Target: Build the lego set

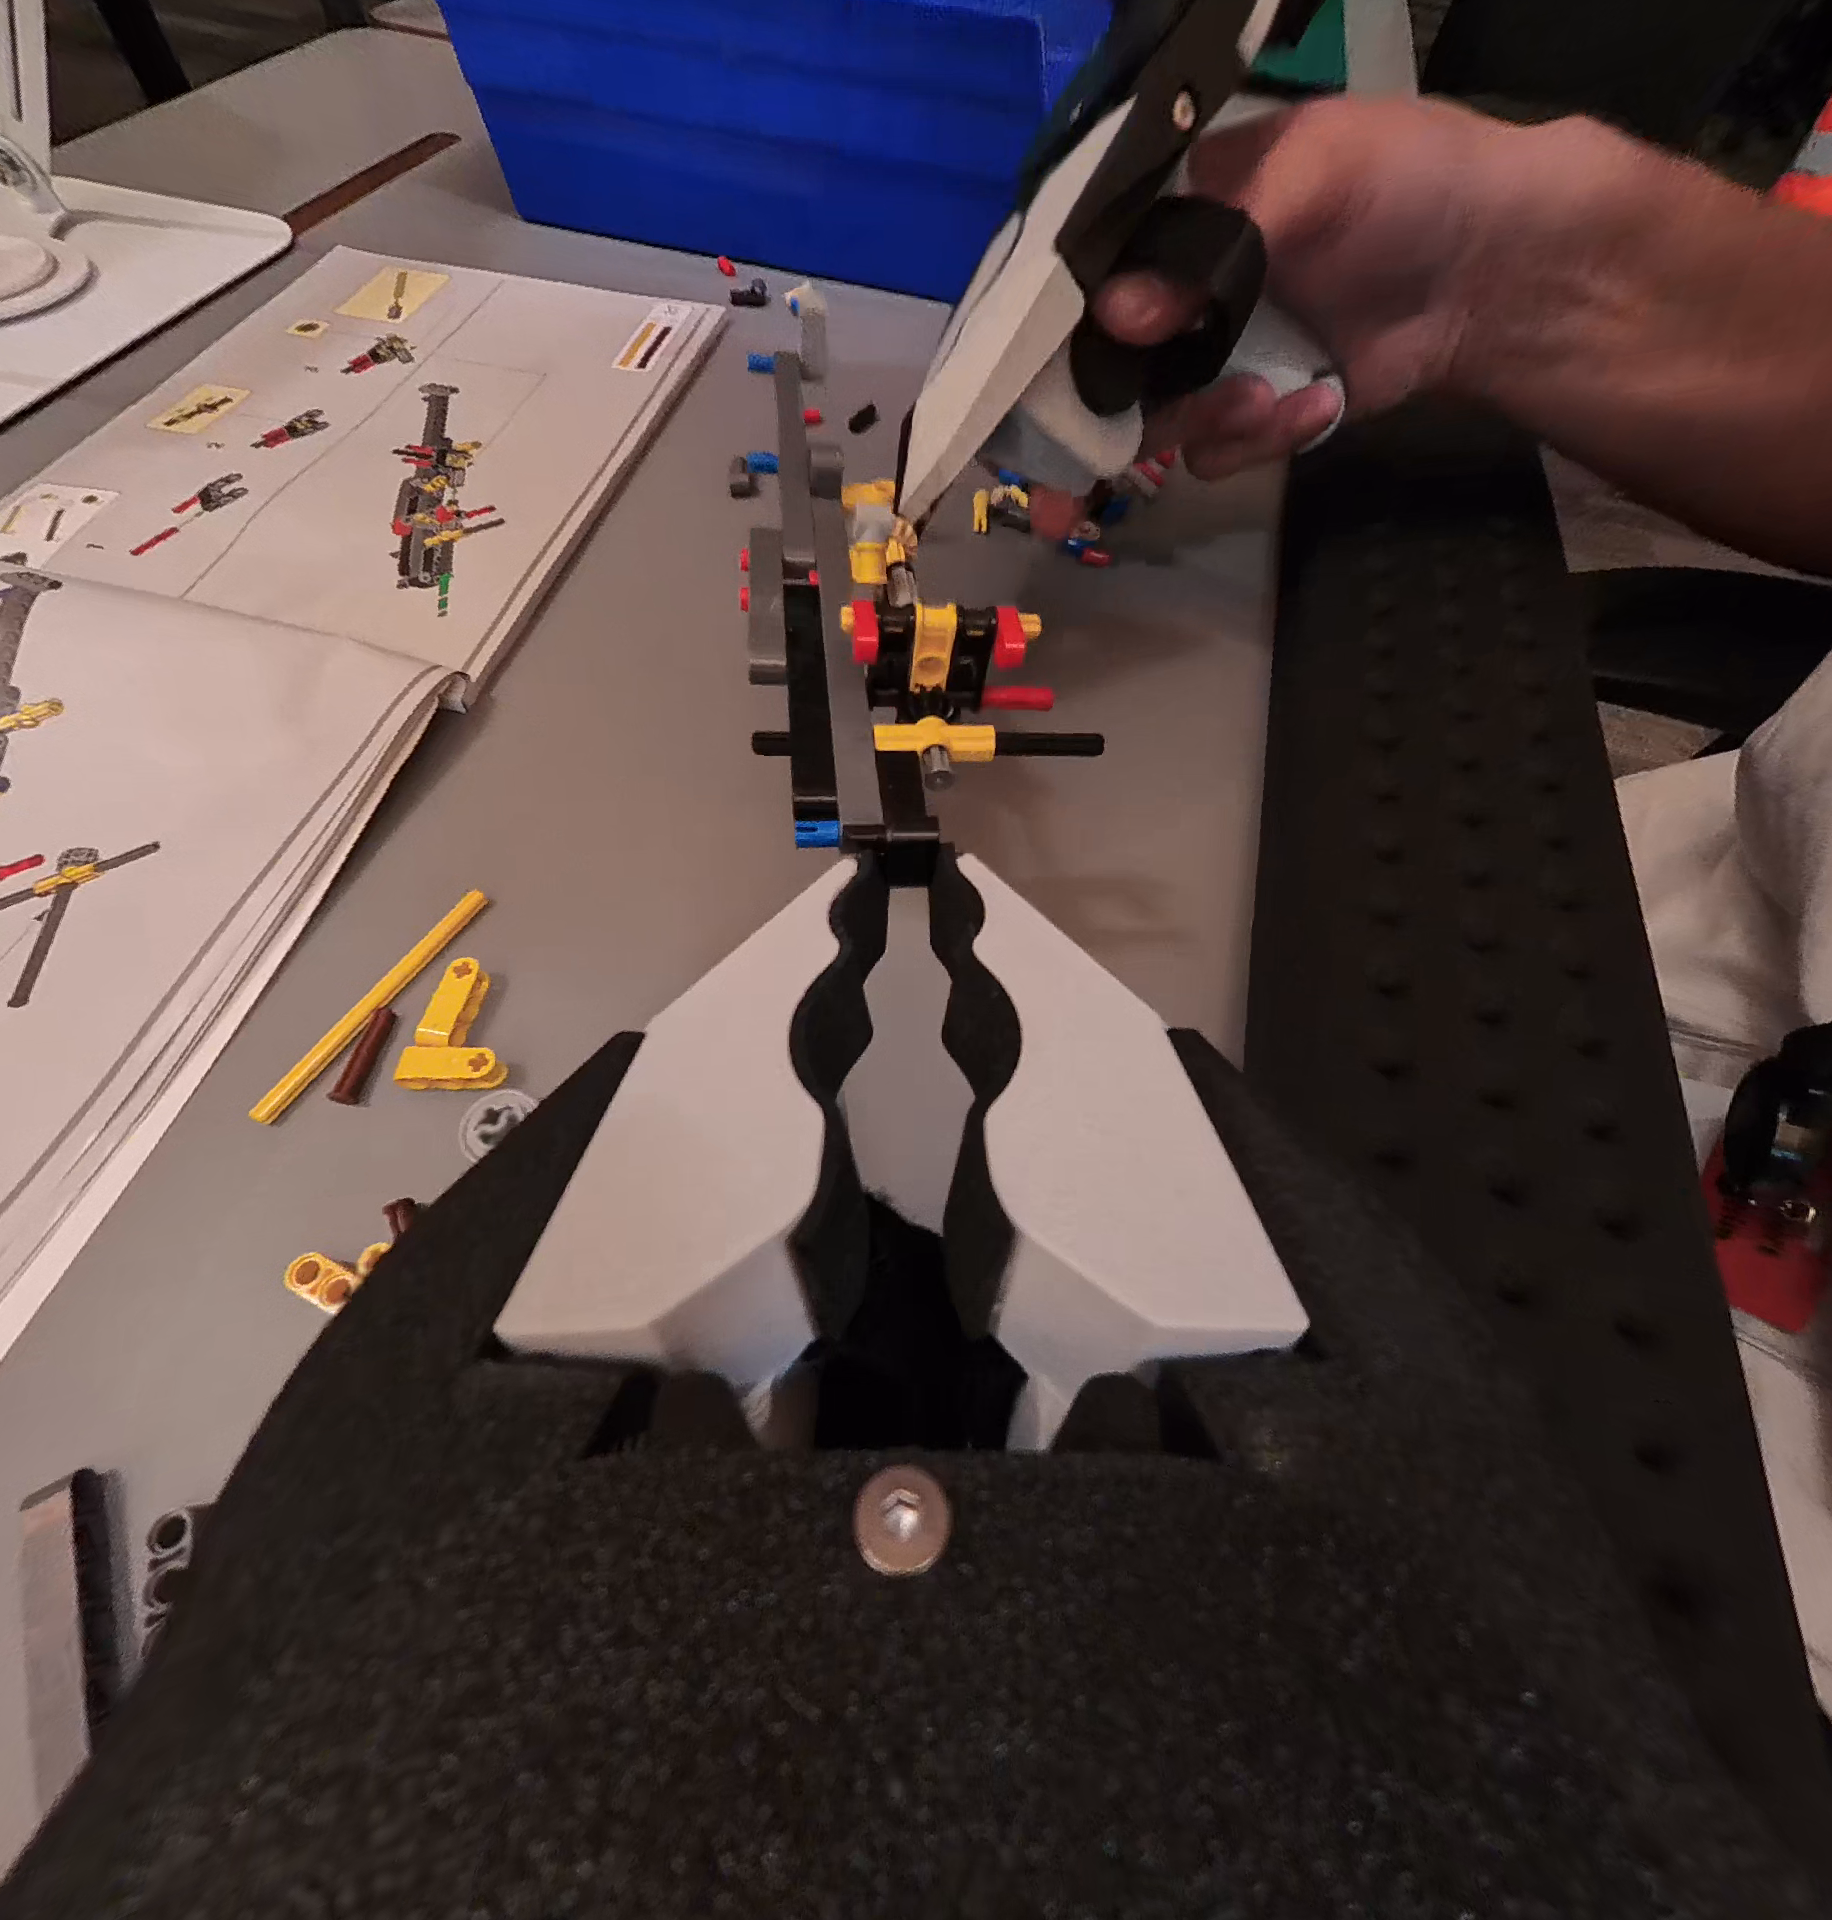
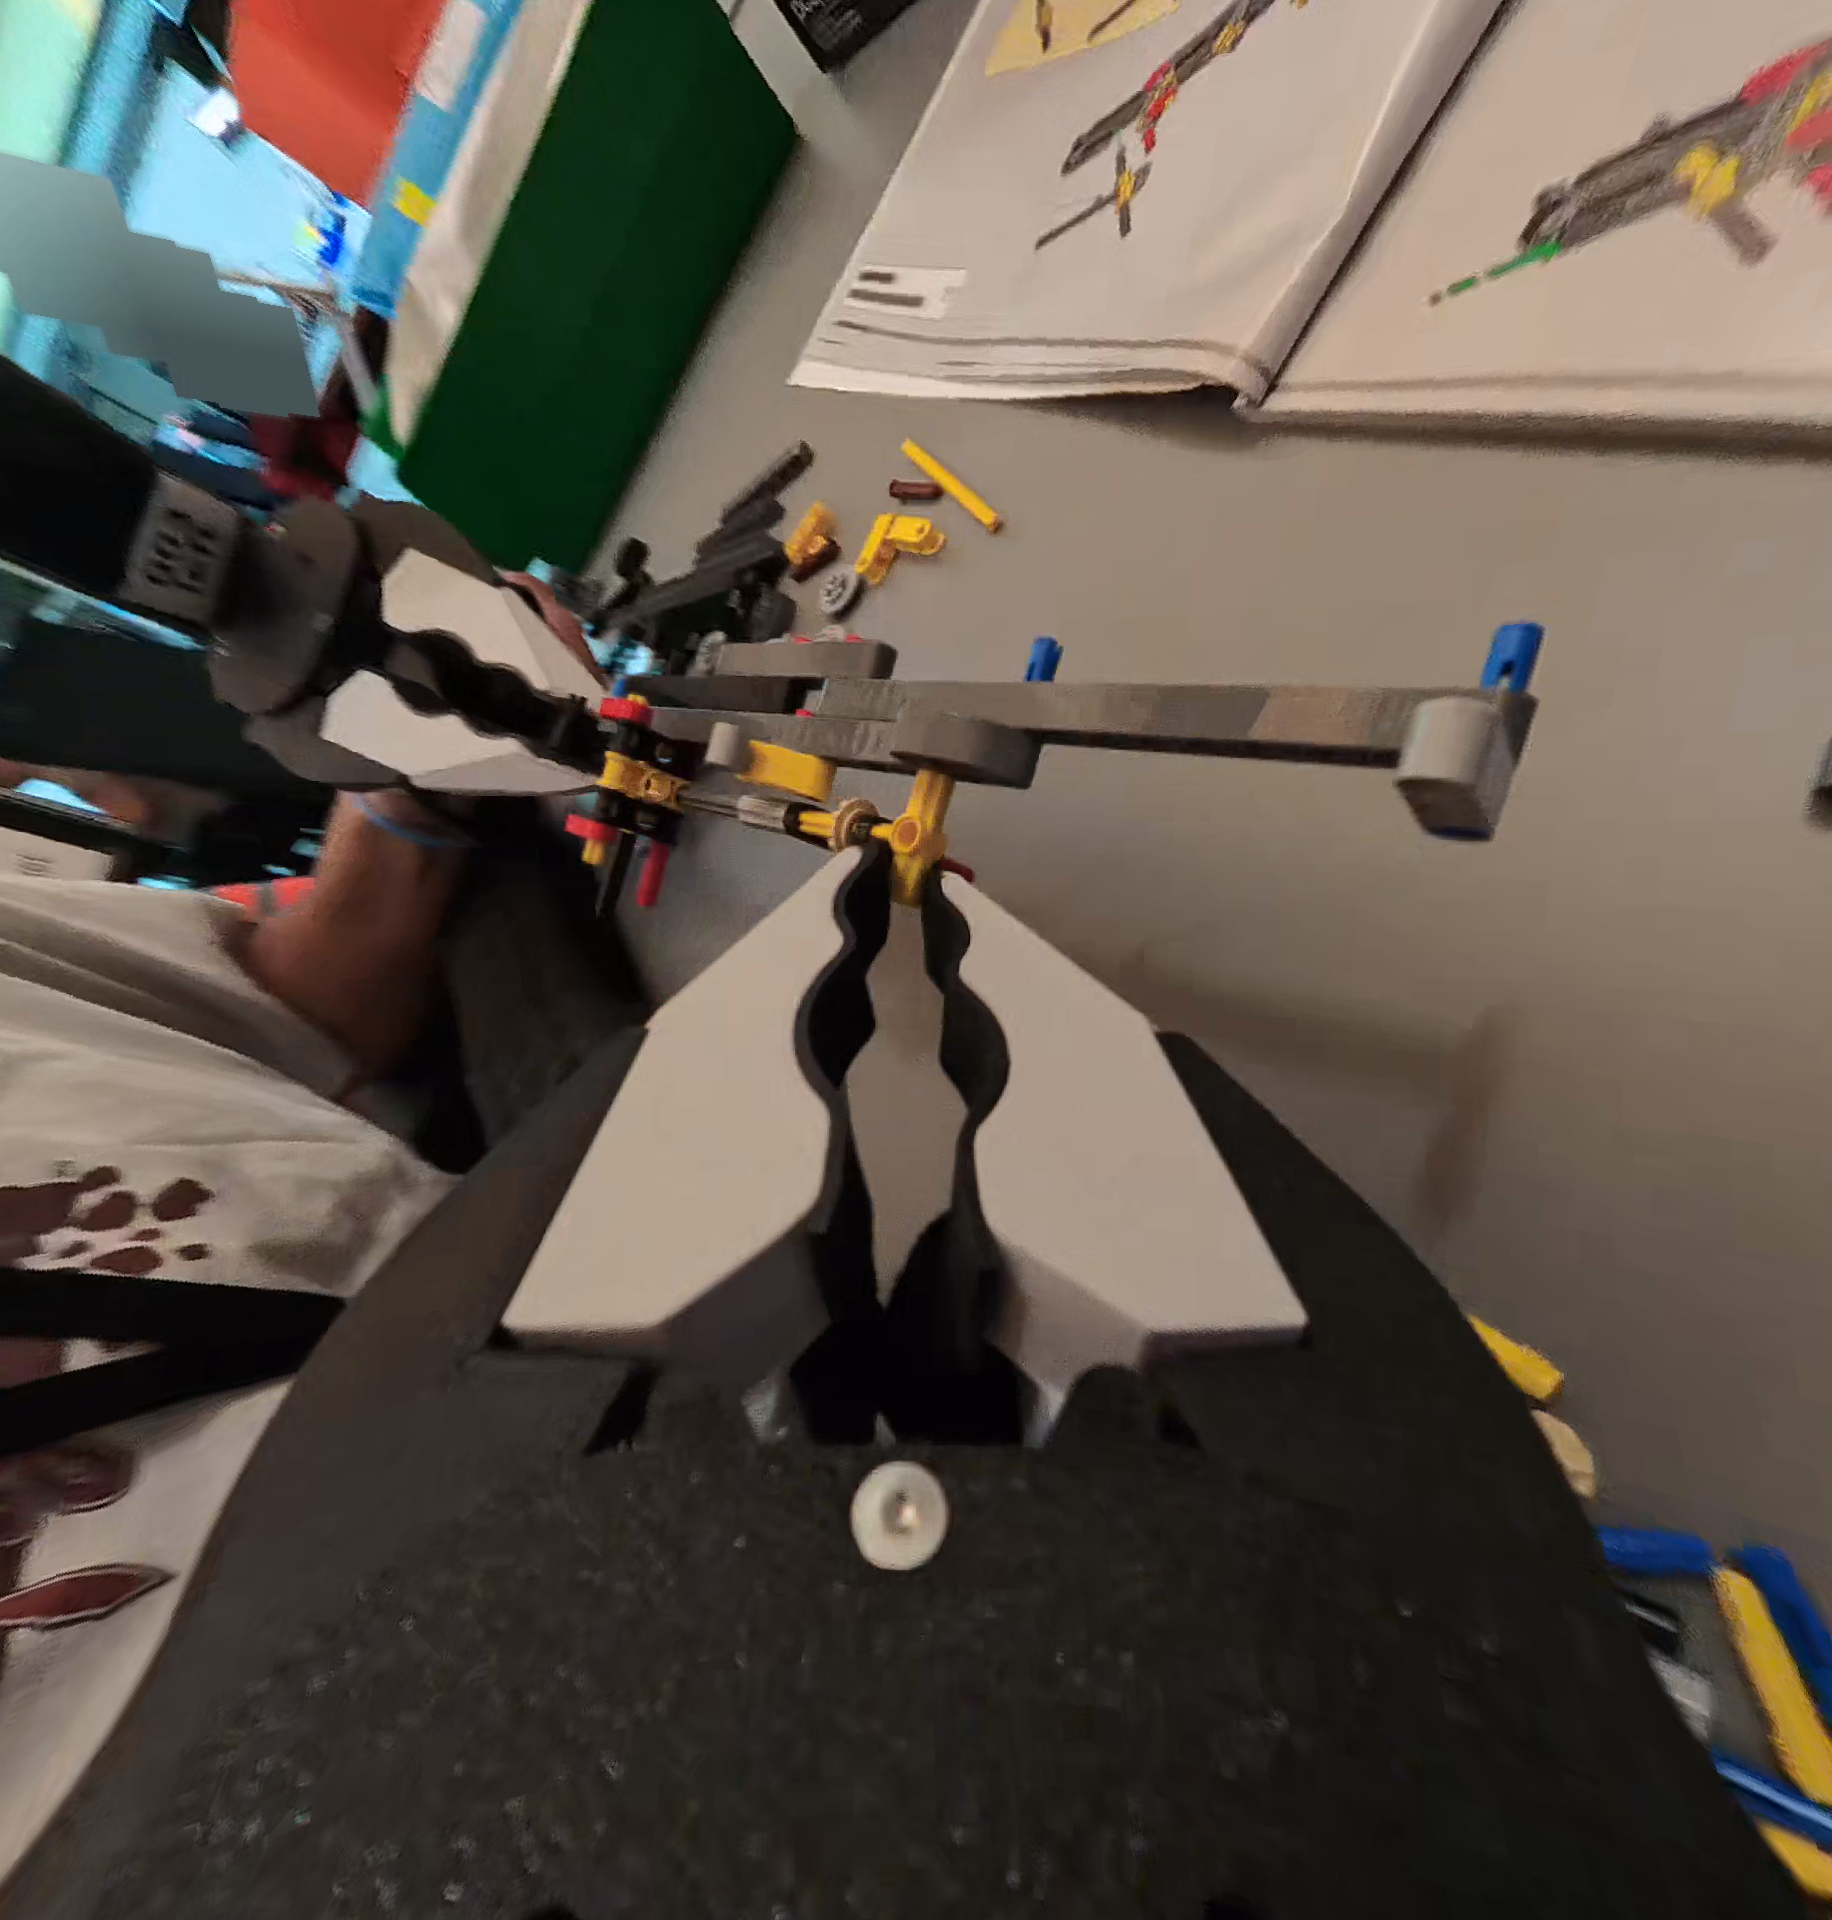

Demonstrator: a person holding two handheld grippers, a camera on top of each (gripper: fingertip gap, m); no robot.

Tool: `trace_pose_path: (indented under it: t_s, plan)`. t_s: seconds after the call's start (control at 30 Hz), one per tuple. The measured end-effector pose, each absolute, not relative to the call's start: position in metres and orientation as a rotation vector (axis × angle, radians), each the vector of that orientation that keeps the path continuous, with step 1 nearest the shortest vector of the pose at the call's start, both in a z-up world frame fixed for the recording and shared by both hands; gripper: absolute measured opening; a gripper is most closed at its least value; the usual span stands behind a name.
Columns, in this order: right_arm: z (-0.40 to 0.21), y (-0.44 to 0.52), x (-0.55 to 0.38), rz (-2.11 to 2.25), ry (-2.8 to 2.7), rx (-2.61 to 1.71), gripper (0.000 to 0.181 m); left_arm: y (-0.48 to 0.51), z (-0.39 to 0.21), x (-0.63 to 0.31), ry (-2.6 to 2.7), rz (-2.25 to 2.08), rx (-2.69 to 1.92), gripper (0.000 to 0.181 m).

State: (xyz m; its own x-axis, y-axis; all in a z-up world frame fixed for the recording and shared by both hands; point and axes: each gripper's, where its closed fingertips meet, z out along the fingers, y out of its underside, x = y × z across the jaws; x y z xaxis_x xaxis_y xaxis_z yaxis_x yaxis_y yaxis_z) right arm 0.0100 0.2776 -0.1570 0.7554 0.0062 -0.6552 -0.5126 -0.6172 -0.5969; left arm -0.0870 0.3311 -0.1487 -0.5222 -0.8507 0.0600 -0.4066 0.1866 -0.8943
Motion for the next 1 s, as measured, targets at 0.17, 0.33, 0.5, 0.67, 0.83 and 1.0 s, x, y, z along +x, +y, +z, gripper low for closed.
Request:
trace_pose_path:
  t_s: [0.17,0.33,0.5,0.67,0.83,1.0]
  plan:
    - [-0.163,0.276,0.016,0.388,0.212,-2.270,0.004,0.327,-0.153,-0.086,2.037,-1.266,-1.174,0.007]
    - [-0.168,0.276,0.018,0.425,0.252,-2.269,0.004,0.329,-0.164,-0.085,2.060,-1.257,-1.250,0.007]
    - [-0.156,0.280,0.019,0.308,0.174,-2.228,0.004,0.332,-0.174,-0.086,2.073,-1.349,-1.413,0.008]
    - [-0.134,0.282,0.020,0.092,-0.003,-2.144,0.005,0.337,-0.171,-0.088,2.062,-1.419,-1.451,0.020]
    - [-0.114,0.284,0.010,0.082,-0.120,-2.105,0.005,0.347,-0.117,-0.061,1.905,-1.680,-1.442,0.034]
    - [-0.077,0.288,-0.015,0.084,-0.322,-2.071,0.005,0.300,-0.065,-0.039,2.097,-1.963,-1.234,0.037]
